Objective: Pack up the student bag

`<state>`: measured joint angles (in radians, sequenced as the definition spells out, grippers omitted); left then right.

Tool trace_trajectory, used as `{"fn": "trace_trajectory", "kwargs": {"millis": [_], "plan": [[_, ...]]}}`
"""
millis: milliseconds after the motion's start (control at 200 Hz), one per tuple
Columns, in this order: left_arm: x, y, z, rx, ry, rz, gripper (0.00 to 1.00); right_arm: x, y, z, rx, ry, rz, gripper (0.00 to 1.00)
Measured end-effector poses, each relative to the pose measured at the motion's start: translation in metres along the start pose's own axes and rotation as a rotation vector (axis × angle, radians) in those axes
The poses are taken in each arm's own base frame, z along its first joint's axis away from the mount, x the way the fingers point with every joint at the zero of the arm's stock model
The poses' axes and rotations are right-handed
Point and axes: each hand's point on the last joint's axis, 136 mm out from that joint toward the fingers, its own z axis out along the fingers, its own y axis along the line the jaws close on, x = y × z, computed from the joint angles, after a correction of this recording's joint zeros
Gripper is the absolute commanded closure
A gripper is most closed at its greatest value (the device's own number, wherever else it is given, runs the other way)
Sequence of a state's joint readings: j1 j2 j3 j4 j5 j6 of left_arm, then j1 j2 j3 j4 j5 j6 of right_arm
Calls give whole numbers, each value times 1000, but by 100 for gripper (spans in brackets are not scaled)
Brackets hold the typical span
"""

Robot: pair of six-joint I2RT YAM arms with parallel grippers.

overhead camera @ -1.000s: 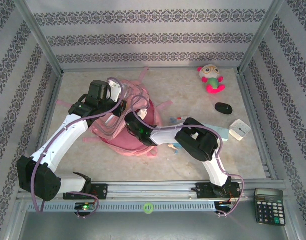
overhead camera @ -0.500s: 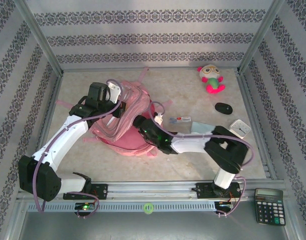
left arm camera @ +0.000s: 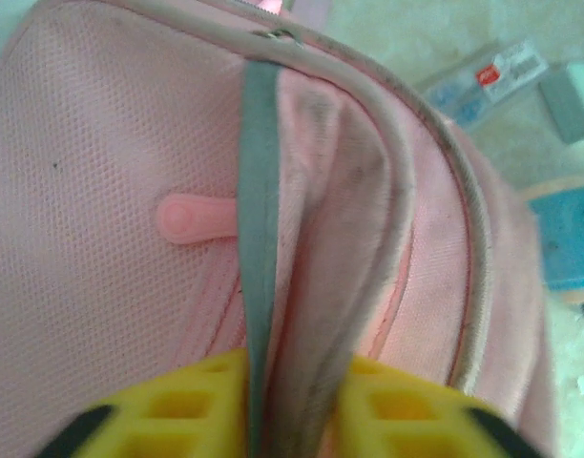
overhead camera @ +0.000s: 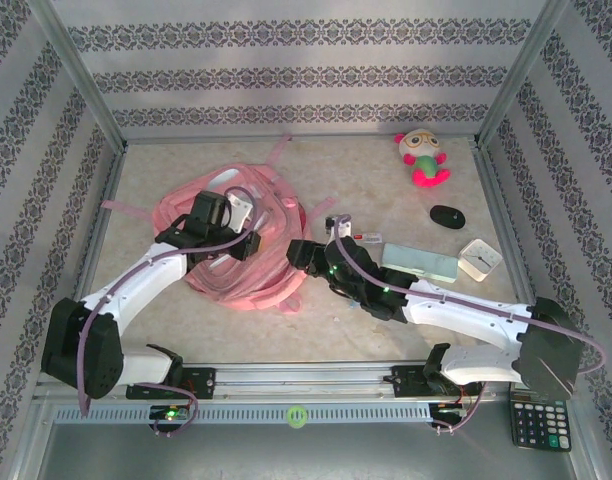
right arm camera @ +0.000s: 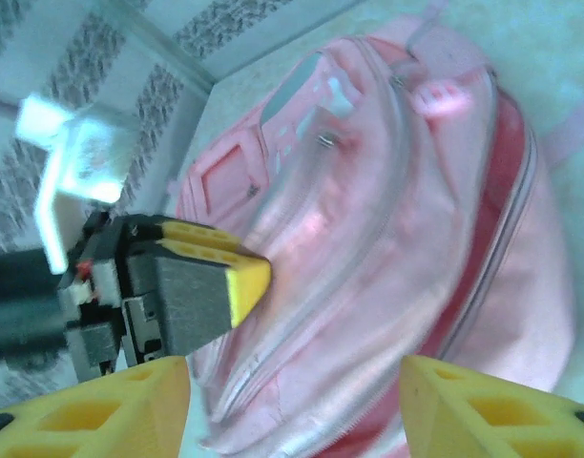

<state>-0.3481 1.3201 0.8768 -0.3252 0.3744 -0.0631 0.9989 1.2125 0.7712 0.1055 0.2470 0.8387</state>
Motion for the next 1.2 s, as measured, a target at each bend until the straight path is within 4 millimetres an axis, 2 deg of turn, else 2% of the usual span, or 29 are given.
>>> {"fn": "trace_trajectory", "kwargs": {"millis": [55, 160, 265, 360, 425, 510, 660, 680, 709, 754, 849, 899, 974, 1034, 1104, 1199], "plan": [[3, 1, 1, -2, 9, -20, 42, 3, 8, -2, -28, 35, -150, 41], [-7, 3, -8, -22, -24, -41, 36, 10, 29, -5, -111, 112, -456, 38], [-34, 11, -33, -59, -108, -65, 32, 22, 54, 1, -196, 192, -785, 33], [-59, 31, -63, -119, -202, -108, 32, 53, 67, 18, -263, 279, -1108, 29], [-67, 46, -82, -165, -252, -144, 32, 79, 63, 33, -289, 345, -1281, 27], [-65, 63, -97, -203, -277, -201, 32, 116, 44, 53, -318, 452, -1465, 25], [-51, 82, -105, -230, -292, -303, 32, 154, 11, 83, -337, 577, -1654, 26], [-48, 82, -105, -229, -290, -311, 32, 158, 8, 87, -338, 589, -1676, 28], [-44, 83, -104, -229, -285, -324, 32, 161, 4, 91, -338, 599, -1704, 36], [-40, 83, -102, -224, -278, -337, 33, 164, 0, 97, -333, 608, -1743, 55], [-32, 83, -97, -214, -260, -361, 33, 164, -3, 102, -324, 602, -1802, 79], [-28, 82, -95, -204, -250, -371, 33, 161, -2, 103, -317, 589, -1817, 100], [-24, 81, -92, -192, -239, -389, 34, 148, -1, 101, -310, 561, -1828, 100], [-22, 81, -92, -178, -236, -403, 34, 131, 0, 94, -307, 533, -1819, 100], [-20, 77, -90, -155, -230, -416, 33, 98, 4, 80, -308, 489, -1778, 100], [-12, 73, -89, -129, -221, -439, 33, 41, 11, 58, -300, 383, -1705, 100]]}}
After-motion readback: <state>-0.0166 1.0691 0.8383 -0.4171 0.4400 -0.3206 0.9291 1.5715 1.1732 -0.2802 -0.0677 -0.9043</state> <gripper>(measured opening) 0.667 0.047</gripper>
